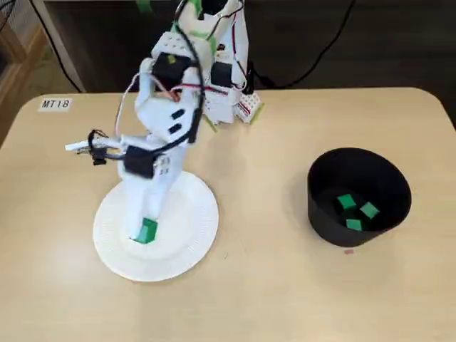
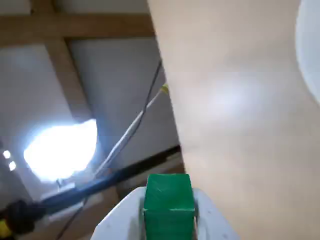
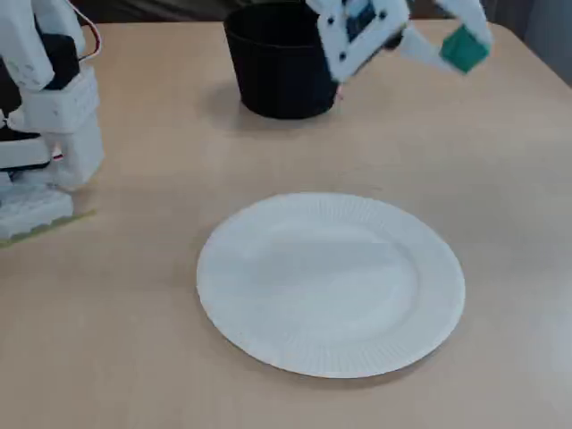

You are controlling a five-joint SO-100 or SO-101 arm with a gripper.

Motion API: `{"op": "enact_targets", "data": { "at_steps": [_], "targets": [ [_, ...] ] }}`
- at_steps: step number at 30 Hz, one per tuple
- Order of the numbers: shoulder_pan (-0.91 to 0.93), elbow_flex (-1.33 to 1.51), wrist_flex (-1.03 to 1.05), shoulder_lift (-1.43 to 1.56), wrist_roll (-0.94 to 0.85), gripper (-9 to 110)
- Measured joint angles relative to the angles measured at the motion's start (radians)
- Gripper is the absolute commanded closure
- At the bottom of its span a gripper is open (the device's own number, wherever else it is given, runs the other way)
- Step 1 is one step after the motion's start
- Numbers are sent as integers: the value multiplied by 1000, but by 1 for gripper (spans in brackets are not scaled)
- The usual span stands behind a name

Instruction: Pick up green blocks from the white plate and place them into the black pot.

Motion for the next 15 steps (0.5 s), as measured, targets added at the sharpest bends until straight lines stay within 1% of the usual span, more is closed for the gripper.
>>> {"op": "enact_targets", "data": {
  "at_steps": [6,9,12,15],
  "targets": [
    [-388,2,18,152,63,104],
    [-551,40,18,186,54,104],
    [-666,137,-25,235,37,104],
    [-729,290,-87,310,40,104]
  ]
}}
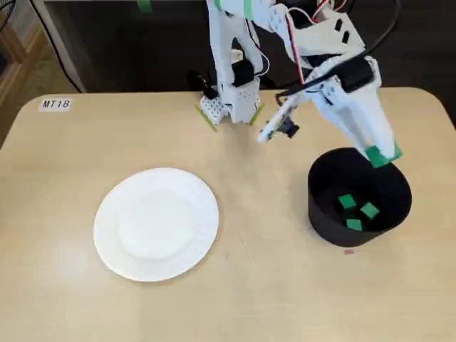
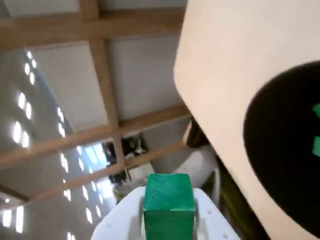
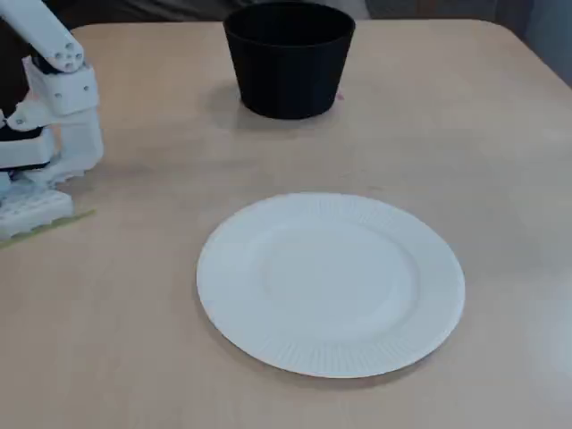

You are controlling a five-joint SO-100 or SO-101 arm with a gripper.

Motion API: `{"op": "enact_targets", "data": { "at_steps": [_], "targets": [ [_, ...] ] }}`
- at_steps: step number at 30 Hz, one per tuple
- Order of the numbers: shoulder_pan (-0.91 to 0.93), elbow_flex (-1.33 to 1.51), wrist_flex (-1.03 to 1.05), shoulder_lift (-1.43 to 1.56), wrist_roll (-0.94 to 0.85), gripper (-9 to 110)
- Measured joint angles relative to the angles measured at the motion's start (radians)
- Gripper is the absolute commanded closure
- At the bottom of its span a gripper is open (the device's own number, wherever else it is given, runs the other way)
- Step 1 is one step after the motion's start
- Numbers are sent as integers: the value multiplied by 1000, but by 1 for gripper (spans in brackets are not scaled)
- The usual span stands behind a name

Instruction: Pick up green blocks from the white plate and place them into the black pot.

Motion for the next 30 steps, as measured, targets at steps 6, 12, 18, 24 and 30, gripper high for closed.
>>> {"op": "enact_targets", "data": {
  "at_steps": [6,12,18,24,30],
  "targets": [
    [-25,301,-184,67,-2,104],
    [-23,402,-275,58,-60,104],
    [-23,430,-291,58,-66,104],
    [-25,453,-291,60,-87,69],
    [-25,453,-247,60,-132,62]
  ]
}}
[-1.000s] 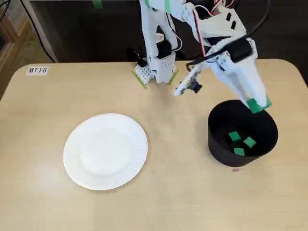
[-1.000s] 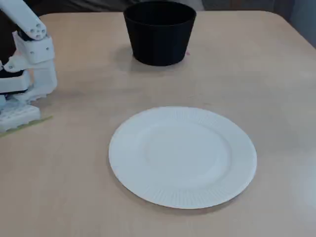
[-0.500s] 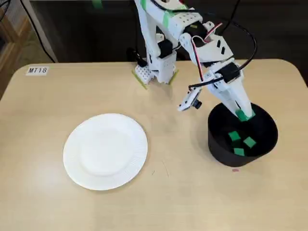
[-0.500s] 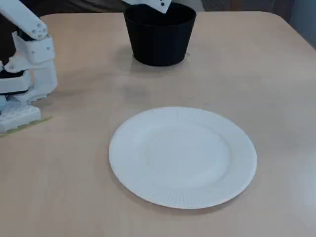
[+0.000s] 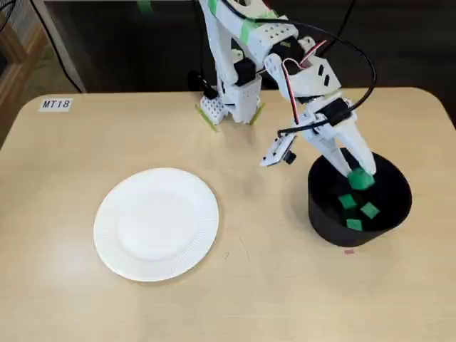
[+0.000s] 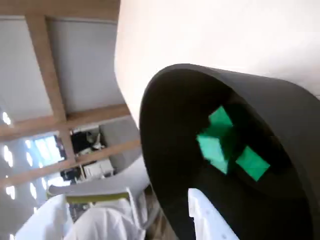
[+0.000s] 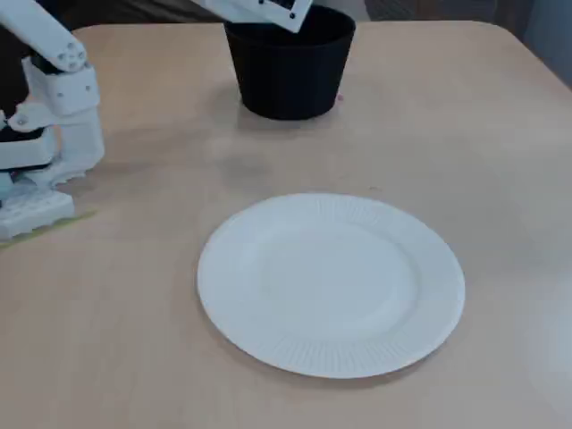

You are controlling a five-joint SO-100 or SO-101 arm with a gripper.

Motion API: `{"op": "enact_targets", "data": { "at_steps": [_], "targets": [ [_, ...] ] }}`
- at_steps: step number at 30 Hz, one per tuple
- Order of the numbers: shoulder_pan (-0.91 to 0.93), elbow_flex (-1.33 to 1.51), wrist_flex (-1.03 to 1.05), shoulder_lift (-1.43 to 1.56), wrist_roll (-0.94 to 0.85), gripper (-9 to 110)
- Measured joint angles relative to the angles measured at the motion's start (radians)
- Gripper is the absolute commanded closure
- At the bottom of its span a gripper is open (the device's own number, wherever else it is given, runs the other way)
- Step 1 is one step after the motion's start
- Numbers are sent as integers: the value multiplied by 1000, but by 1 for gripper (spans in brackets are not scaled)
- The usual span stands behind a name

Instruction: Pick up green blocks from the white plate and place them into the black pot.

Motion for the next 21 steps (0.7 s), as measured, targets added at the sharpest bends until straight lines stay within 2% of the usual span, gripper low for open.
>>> {"op": "enact_targets", "data": {
  "at_steps": [2,4,5,12,18,21],
  "targets": [
    [2,0,6,0,0,69],
    [9,0,6,0,2,95],
    [18,0,6,0,11,104],
    [227,0,48,146,40,104],
    [522,15,229,295,40,104],
    [569,100,285,434,40,104]
  ]
}}
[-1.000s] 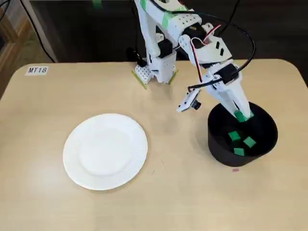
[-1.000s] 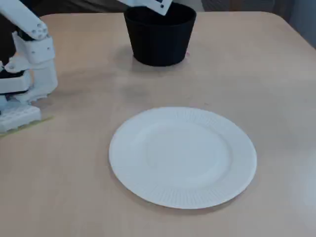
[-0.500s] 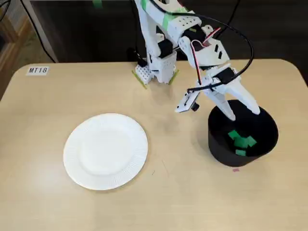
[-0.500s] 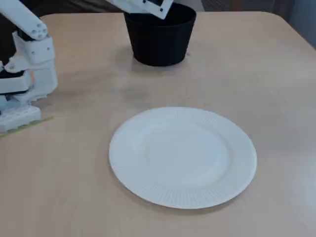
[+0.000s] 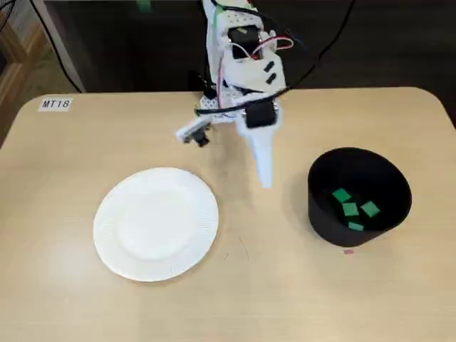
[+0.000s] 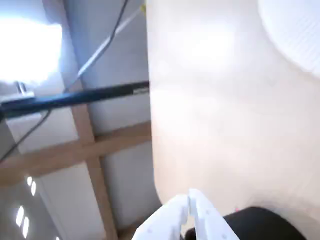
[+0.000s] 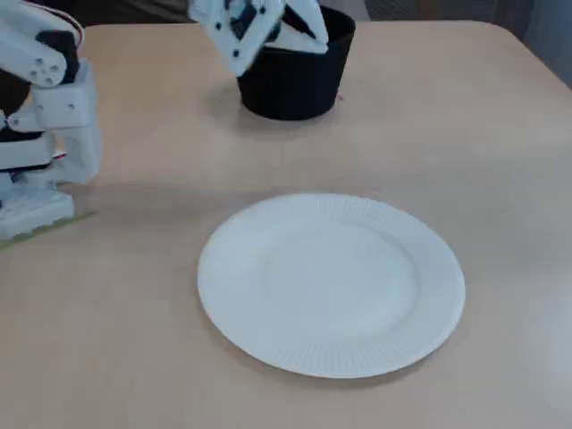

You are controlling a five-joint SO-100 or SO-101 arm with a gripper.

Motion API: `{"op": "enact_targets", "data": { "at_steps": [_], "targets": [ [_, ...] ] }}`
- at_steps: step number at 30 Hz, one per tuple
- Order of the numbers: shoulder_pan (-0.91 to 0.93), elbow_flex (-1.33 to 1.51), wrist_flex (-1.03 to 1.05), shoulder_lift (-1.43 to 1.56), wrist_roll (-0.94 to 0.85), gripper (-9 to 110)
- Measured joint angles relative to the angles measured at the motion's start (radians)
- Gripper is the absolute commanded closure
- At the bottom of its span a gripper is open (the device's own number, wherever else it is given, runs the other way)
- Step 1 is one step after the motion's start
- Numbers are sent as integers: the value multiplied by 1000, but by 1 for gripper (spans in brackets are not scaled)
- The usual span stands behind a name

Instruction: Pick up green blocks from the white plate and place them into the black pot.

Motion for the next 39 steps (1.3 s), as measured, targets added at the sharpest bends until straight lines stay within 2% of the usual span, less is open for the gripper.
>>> {"op": "enact_targets", "data": {
  "at_steps": [10,18,39],
  "targets": [
    [-15,448,135,575,-20,104],
    [-26,560,144,615,-71,104],
    [-21,571,140,615,-92,104]
  ]
}}
